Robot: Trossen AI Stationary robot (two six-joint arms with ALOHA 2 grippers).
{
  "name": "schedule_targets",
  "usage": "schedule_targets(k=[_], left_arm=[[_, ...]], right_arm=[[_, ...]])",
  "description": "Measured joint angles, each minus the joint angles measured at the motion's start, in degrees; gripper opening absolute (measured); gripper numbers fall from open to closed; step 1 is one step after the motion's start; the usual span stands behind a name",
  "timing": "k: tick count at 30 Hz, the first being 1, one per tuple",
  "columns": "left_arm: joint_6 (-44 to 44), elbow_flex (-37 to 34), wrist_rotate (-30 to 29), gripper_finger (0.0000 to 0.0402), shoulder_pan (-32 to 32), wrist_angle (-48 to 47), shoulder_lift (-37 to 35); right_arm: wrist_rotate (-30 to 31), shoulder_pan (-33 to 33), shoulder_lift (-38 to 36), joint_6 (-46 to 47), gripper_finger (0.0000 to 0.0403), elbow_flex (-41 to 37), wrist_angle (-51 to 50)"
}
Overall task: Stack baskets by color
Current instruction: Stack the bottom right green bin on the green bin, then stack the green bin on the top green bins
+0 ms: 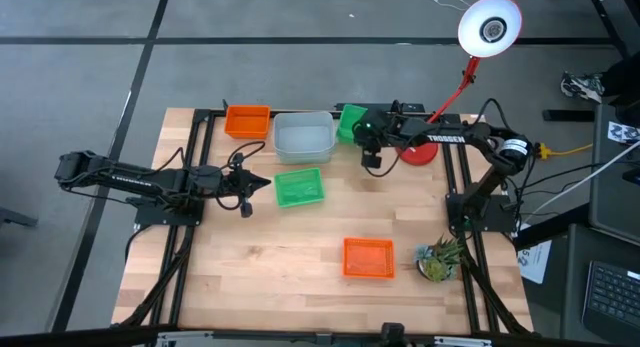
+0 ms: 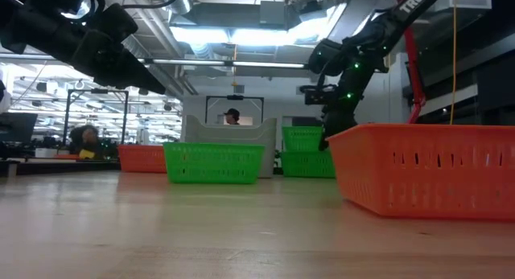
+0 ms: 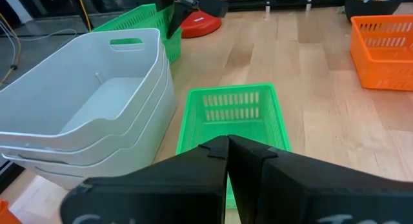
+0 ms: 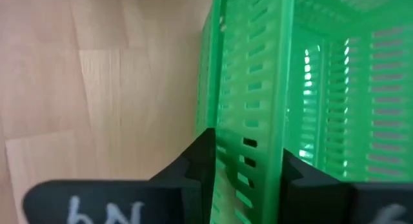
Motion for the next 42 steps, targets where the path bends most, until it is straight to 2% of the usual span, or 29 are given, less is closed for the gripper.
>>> schedule_targets(k=[9,20,23,28,29,34,36,40,42], left_arm=[[-0.2,0.0,0.0,0.0,0.0,0.0,0.0],[-0.2,0.0,2.3,0.0,0.0,0.0,0.0],[-0.1,0.0,2.3,0.0,0.0,0.0,0.0],[0.0,0.0,2.3,0.0,0.0,0.0,0.0],[0.0,0.0,2.3,0.0,0.0,0.0,0.0],[0.1,0.0,2.3,0.0,0.0,0.0,0.0],[0.1,0.0,2.1,0.0,0.0,0.0,0.0],[0.1,0.0,0.9,0.0,0.0,0.3,0.0],[0.1,0.0,0.6,0.0,0.0,0.3,0.0]], right_arm=[[-2.0,0.0,0.0,-0.1,0.008,4.3,-4.3],[-2.6,0.0,0.0,1.4,0.0081,4.5,-7.3],[-5.6,2.1,-0.1,2.7,0.0081,5.3,-11.1],[-6.3,9.2,-2.1,6.3,0.0081,8.5,-16.6],[-8.1,10.8,-2.7,7.5,0.0081,8.9,-16.8],[-25.3,19.3,-4.2,8.8,0.0081,8.7,-7.3],[-26.0,22.0,-3.3,8.8,0.0081,8.6,-2.3],[-22.6,25.0,0.9,8.8,0.0081,8.7,8.4],[-22.5,25.7,3.9,8.8,0.0081,10.4,9.8]])
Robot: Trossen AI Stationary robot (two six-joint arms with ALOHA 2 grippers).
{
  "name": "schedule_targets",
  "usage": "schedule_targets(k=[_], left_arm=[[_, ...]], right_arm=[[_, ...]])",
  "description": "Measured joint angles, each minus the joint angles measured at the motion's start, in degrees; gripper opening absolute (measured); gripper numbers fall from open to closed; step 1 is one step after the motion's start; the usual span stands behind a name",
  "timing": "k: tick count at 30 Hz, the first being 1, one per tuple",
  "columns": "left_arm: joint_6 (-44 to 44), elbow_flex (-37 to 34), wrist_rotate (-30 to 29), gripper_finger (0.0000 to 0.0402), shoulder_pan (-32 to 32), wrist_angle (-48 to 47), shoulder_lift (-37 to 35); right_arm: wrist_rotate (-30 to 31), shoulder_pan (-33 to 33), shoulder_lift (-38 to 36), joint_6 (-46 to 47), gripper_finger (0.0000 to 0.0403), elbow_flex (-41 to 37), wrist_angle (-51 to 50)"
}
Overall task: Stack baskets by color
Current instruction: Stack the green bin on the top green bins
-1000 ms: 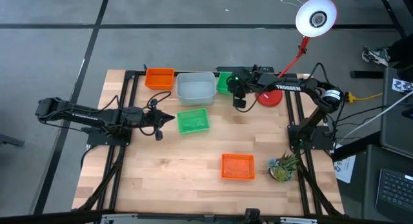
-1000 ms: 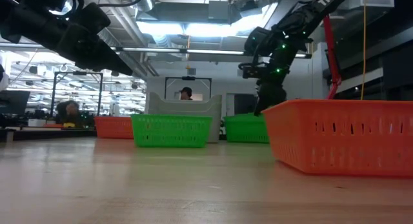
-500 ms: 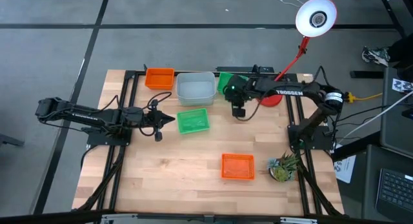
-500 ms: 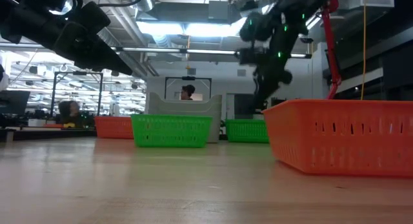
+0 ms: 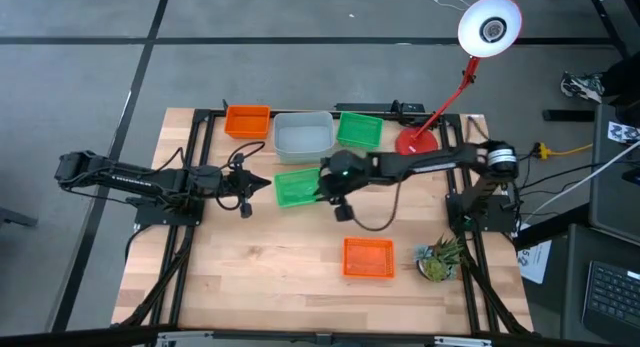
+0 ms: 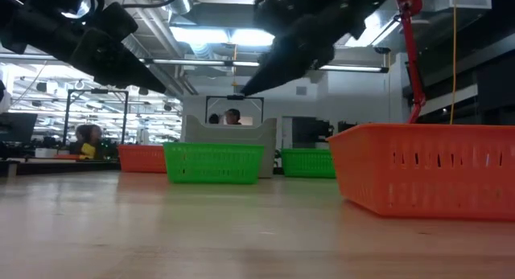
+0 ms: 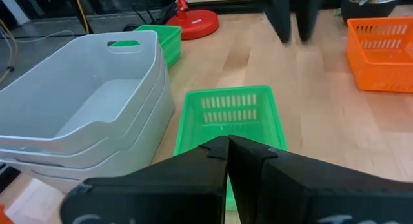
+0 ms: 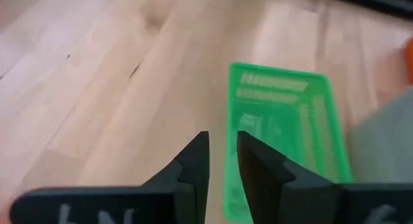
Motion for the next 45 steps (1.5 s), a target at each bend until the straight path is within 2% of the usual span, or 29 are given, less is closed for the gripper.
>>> schedule_targets(k=[3,7,10,25,29,37,41,43,45], left_arm=[[0.0,0.0,0.0,0.0,0.0,0.2,0.0],[0.0,0.0,0.0,0.0,0.0,0.2,0.0],[0.1,0.0,0.0,0.0,0.0,0.2,0.0],[0.1,0.0,0.0,0.0,0.0,0.2,0.0],[0.1,0.0,0.0,0.0,0.0,0.2,0.0],[0.1,0.0,0.0,0.0,0.0,0.2,0.0],[0.1,0.0,0.0,0.0,0.0,0.2,0.0],[0.1,0.0,0.0,0.0,0.0,0.2,0.0],[0.1,0.0,0.0,0.0,0.0,0.2,0.0]], right_arm=[[0.6,0.1,5.4,0.3,0.0081,5.1,-2.0],[1.6,0.7,12.0,0.2,0.008,14.5,-9.7],[2.6,1.5,15.5,-0.1,0.008,18.9,-14.3],[4.6,2.1,17.9,-0.2,0.008,18.9,-15.5],[7.7,2.1,18.3,-0.4,0.008,18.9,-16.0],[8.1,2.0,20.0,-0.2,0.008,18.9,-16.6],[10.4,1.6,21.4,1.2,0.008,18.9,-16.8],[10.0,1.5,21.5,2.7,0.0071,18.9,-17.2],[9.2,1.4,21.1,3.2,0.0039,18.9,-18.9]])
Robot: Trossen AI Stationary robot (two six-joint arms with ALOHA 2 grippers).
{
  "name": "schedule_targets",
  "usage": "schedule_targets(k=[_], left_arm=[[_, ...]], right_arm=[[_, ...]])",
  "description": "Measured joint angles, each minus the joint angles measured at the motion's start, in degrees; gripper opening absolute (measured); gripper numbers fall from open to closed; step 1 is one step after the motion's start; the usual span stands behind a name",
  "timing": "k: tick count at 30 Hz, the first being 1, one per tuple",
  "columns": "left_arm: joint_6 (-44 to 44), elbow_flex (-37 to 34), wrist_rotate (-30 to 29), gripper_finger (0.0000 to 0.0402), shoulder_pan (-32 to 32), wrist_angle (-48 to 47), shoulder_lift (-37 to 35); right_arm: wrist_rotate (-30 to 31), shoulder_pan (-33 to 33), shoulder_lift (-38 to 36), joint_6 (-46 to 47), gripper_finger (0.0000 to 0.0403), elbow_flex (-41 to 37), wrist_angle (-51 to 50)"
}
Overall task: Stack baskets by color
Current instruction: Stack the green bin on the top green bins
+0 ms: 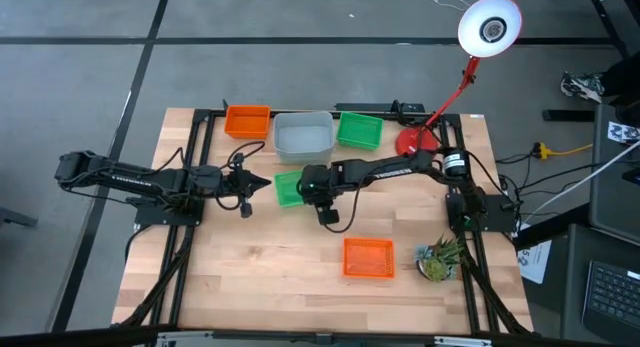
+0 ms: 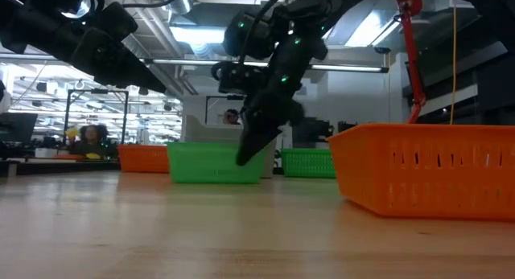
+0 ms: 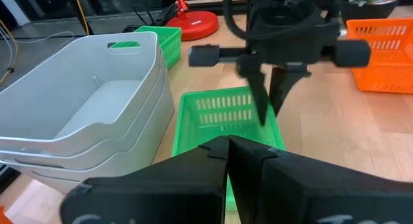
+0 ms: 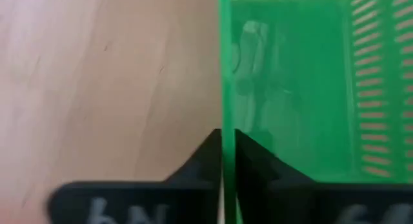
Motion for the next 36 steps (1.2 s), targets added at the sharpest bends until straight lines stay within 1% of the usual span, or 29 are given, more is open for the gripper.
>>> schedule_targets(k=[1,2,7,13,16,18,20,22,23,26,30,33,36], left_arm=[[0.0,0.0,0.0,0.0,0.0,0.0,0.0],[0.0,0.0,0.0,0.0,0.0,0.0,0.0],[-0.1,0.0,0.0,0.0,0.0,0.0,0.0],[-0.2,0.0,0.0,0.0,0.0,0.0,0.0],[-0.5,0.0,0.0,0.0,0.0,0.0,0.0],[-0.5,0.0,0.0,0.0,0.0,0.0,0.0],[-0.5,0.0,0.0,0.0,0.0,0.0,0.0],[-0.5,0.0,0.0,0.0,0.0,0.0,0.0],[-0.5,0.0,0.0,0.0,0.0,0.0,0.0],[-0.6,0.0,0.0,0.0,0.0,0.0,0.0],[-0.5,0.0,0.0,0.0,0.0,0.0,0.0],[-0.5,0.0,0.0,0.0,0.0,0.0,0.0],[-0.5,0.0,0.0,0.0,0.0,0.1,0.0]], right_arm=[[0.0,0.2,-0.5,-0.4,0.0021,0.0,-1.8],[0.0,0.5,-1.2,-1.2,0.0012,0.0,-3.0],[-0.3,1.0,-6.9,-0.9,0.0004,0.0,-14.6],[5.0,0.7,-16.8,5.9,0.0003,0.0,-29.8],[9.8,0.8,-21.4,11.2,0.0002,0.0,-38.9],[15.1,0.8,-24.4,14.7,0.0002,0.0,-44.8],[21.0,0.5,-27.6,16.8,0.0002,-1.1,-46.4],[24.7,-0.2,-31.4,17.0,0.0002,-4.3,-44.2],[25.3,-0.9,-33.6,16.6,0.0002,-6.6,-42.0],[25.0,-4.1,-39.7,16.3,0.0001,-15.6,-34.3],[24.7,-10.2,-45.8,12.6,0.0001,-27.5,-19.7],[21.8,-14.5,-46.9,9.7,0.0001,-32.5,-6.7],[21.3,-18.2,-45.6,6.0,0.0001,-34.5,4.3]])
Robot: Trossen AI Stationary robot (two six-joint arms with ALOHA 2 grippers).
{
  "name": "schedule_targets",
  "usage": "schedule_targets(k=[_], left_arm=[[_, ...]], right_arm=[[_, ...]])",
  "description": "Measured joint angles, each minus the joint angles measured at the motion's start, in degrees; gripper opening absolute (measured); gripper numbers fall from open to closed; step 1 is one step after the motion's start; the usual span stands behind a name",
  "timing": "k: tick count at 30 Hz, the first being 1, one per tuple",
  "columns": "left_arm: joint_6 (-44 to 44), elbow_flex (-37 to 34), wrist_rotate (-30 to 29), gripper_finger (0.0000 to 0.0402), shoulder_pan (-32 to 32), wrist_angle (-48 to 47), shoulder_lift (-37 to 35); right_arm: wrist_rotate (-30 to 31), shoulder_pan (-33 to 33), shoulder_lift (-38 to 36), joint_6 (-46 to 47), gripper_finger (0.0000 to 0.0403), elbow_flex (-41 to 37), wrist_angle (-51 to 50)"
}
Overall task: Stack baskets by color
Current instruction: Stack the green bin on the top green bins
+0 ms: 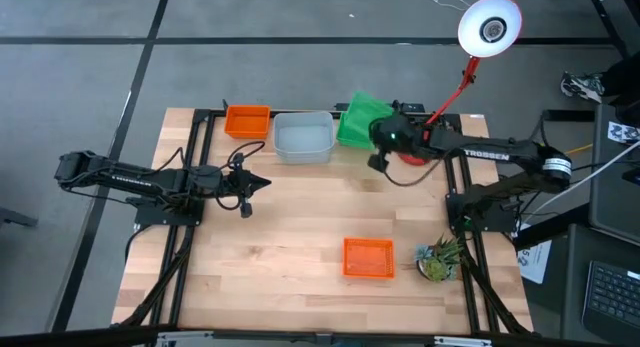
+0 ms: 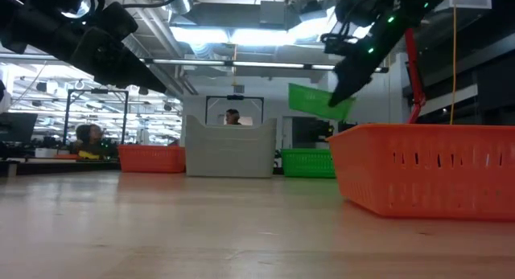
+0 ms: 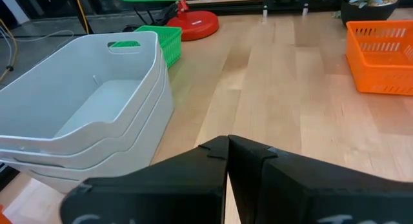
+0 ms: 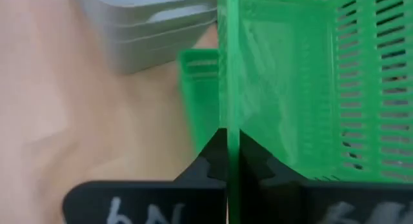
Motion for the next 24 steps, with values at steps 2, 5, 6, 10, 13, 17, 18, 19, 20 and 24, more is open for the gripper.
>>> schedule_targets(k=[2,5,6,10,13,17,18,19,20,24], left_arm=[[0.3,0.0,0.0,0.0,0.0,0.1,0.0],[0.4,0.0,0.0,0.0,0.0,0.2,0.0],[0.4,0.0,0.0,0.0,0.0,0.2,0.0],[0.4,0.0,0.0,0.0,0.0,0.2,0.0],[0.5,0.0,0.0,0.0,0.0,0.2,0.0],[0.5,0.0,0.0,0.0,0.0,0.2,0.0],[0.5,0.0,0.0,0.0,0.0,0.2,0.0],[0.5,0.0,0.0,0.0,0.0,0.2,0.0],[0.5,0.0,0.0,0.0,0.0,0.2,0.0],[0.5,0.0,0.0,0.0,0.0,0.2,0.0]], right_arm=[[0.2,-2.0,1.8,-2.2,0.0,0.2,4.0],[-0.2,-4.6,5.4,-5.0,0.0,2.1,6.1],[-0.9,-5.5,6.7,-5.9,0.0,2.9,5.7],[-5.9,-8.3,12.1,-6.2,0.0,4.0,2.5],[-6.1,-9.0,14.4,-6.2,0.0,4.0,2.1],[-6.8,-8.9,15.7,-6.1,0.0001,4.0,2.1],[-6.8,-8.9,15.7,-6.2,0.0002,4.0,1.9],[-6.8,-8.9,15.8,-6.2,0.0005,4.0,1.7],[-6.8,-8.9,15.9,-6.2,0.001,4.0,1.5],[-6.8,-8.9,15.9,-8.0,0.0039,4.0,0.9]])
